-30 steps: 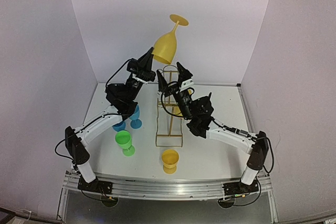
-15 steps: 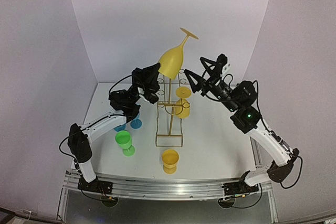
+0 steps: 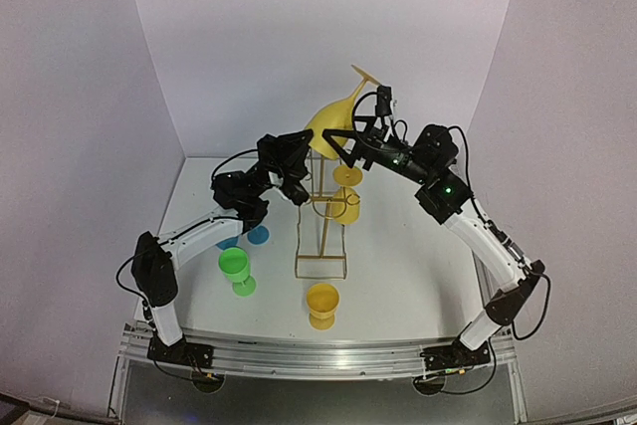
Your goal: Place the wine glass upside down on the wine glass rack
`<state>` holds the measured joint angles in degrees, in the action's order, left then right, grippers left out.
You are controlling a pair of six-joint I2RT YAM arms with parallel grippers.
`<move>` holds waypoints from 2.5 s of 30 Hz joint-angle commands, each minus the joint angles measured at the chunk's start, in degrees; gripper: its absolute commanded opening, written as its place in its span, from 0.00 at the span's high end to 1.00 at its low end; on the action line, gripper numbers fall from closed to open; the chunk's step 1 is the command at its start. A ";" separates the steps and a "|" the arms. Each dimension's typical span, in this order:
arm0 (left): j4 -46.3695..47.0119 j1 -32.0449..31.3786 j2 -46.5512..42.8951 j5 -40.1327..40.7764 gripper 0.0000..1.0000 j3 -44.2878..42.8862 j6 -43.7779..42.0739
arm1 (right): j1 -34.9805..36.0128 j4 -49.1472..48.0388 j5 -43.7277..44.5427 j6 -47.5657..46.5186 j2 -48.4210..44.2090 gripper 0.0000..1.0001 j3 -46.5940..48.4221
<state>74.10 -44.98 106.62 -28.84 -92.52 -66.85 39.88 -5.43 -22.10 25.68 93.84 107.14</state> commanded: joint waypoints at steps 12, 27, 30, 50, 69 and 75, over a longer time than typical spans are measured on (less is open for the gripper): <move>8.63 -0.62 2.13 -1.05 1.00 -4.04 -2.54 | 0.01 -13.29 -4.59 13.83 5.43 0.27 0.92; 7.80 -0.59 1.35 -0.07 0.92 -2.21 -2.64 | 0.02 -13.49 -1.40 10.35 3.96 0.63 0.26; 7.57 -0.56 0.95 -0.02 0.87 -1.28 -2.81 | -0.03 -13.46 0.45 9.06 2.81 0.68 -0.81; -0.15 0.30 -7.96 3.12 0.34 12.33 -3.80 | -1.23 10.51 20.50 -17.27 -4.51 0.81 3.26; -70.96 10.45 -23.68 30.04 0.26 7.78 40.90 | -20.44 28.60 5.41 -43.74 0.30 0.77 -5.18; -72.41 11.52 -24.92 21.46 0.27 14.06 44.08 | -20.57 25.30 -2.07 -51.24 3.86 0.77 -9.97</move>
<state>7.90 -33.51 83.82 -1.23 -81.80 -30.10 19.11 23.16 -15.32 -17.48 95.47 100.21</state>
